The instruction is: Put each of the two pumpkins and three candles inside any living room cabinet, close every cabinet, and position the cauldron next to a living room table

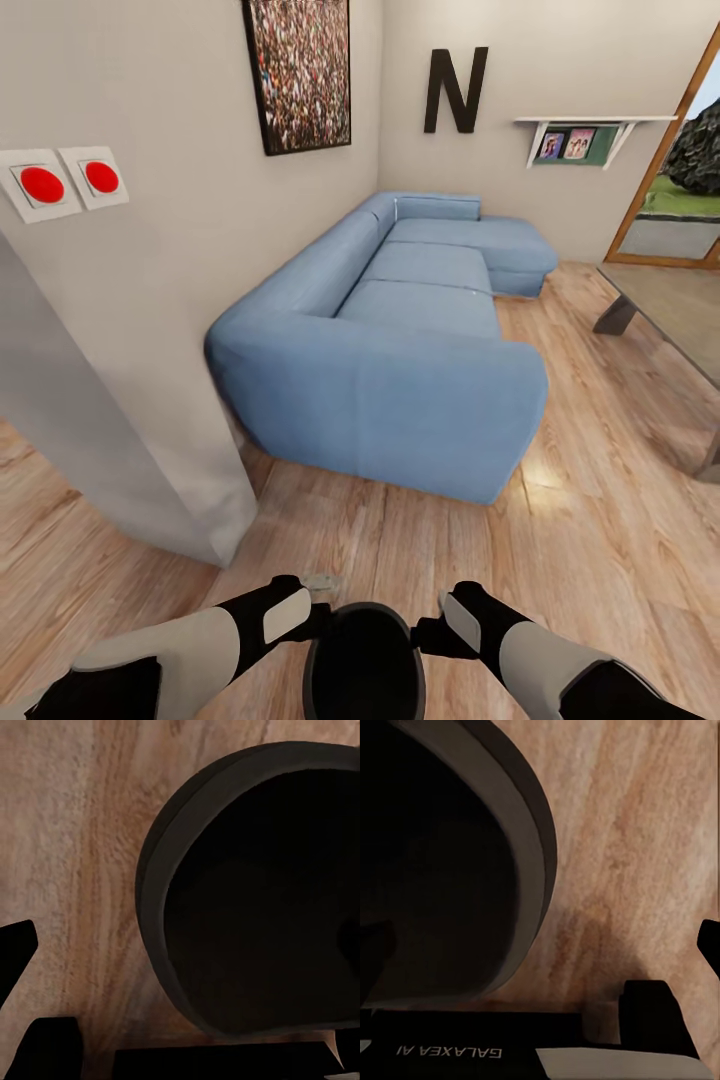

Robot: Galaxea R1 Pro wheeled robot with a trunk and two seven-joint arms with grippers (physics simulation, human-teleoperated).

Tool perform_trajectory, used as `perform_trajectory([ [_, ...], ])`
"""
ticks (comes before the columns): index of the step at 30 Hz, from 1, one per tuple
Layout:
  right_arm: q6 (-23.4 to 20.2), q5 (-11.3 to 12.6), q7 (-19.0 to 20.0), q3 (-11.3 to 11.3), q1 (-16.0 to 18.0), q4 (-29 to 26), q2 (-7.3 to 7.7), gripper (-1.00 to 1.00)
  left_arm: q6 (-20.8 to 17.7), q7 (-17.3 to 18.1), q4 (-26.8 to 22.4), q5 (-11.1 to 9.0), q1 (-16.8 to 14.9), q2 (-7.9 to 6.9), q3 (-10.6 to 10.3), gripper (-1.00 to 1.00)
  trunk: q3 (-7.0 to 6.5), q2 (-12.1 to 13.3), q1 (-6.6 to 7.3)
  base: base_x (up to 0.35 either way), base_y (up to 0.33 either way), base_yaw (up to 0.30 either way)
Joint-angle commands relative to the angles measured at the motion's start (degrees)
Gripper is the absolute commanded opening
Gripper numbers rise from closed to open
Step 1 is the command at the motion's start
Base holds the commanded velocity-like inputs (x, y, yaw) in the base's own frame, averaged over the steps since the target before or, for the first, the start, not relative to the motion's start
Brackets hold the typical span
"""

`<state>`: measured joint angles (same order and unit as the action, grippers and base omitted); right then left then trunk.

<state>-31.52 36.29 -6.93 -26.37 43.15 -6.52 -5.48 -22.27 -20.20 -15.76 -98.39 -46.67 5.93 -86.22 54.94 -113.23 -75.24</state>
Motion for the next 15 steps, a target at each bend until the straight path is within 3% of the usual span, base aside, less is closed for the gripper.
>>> perform_trajectory([
  [1,0.1,-0.1,0.0,0.0,0.0,0.0,0.03,1.00,0.1,0.0,-0.1,0.0,0.0,-0.02,0.0,1.00,0.00,0.0,0.00,0.000,0.000,0.000],
  [5,0.1,-0.2,0.0,0.1,0.0,-0.1,0.41,1.00,0.0,0.0,-0.5,-0.1,0.0,-0.04,0.2,1.00,0.00,0.0,0.00,0.000,0.000,0.000],
  [15,0.0,0.0,0.8,0.0,0.0,-0.1,0.31,1.00,-0.1,-0.3,-0.1,-0.1,0.0,0.38,0.2,1.00,1.80,-4.0,-2.20,0.000,0.000,0.000],
])
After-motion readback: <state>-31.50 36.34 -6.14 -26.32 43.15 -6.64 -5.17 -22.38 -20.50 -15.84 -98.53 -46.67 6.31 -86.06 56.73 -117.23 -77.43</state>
